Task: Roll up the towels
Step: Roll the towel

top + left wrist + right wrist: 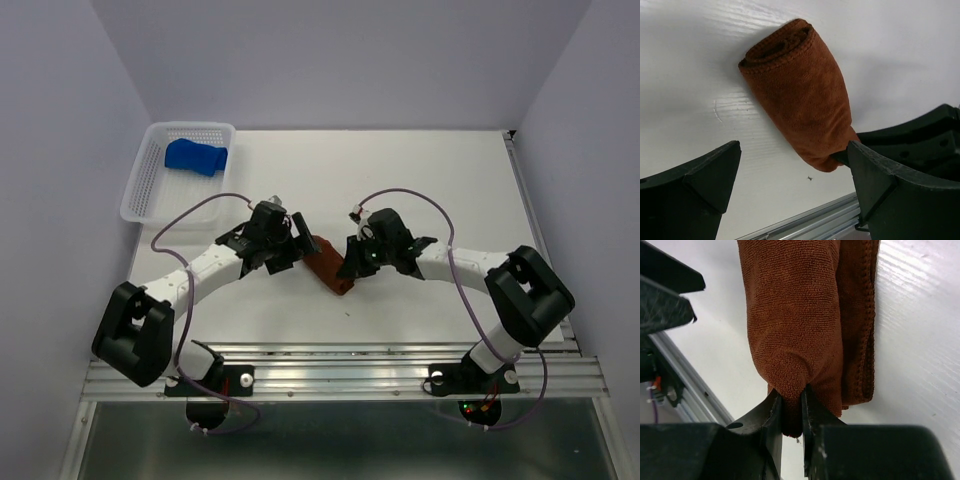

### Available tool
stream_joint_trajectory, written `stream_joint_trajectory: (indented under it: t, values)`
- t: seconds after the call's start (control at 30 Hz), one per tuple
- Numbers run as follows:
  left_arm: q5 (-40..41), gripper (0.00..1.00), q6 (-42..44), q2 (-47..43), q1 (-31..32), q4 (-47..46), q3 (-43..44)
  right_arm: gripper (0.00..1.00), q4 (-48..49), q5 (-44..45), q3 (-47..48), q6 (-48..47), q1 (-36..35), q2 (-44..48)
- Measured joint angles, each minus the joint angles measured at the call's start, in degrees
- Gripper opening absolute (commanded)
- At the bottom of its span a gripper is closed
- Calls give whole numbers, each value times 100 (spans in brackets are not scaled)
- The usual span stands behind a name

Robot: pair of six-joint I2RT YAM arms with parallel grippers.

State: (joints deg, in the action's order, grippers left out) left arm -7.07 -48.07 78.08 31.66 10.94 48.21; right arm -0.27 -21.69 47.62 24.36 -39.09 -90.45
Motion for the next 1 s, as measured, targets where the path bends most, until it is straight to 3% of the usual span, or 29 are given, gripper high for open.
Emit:
stream_joint_trajectory:
  t: [0.3,0.9,0.97,1.0]
  values:
    - [-573,99,-205,-160,0,-1043,-826,1,271,-1141,26,575,485,-455]
    - [-940,99,-409,1115,109,-2218,-826,1,756,-2159,-48,1126,1069,-1128]
    - [-992,96,-431,1235,160,-2354,-765,1,824,-2273,-48,1158,1115,-1211]
    - [-1010,90,-437,1268,168,-2404,-752,1,846,-2312,-48,1167,1126,-1235]
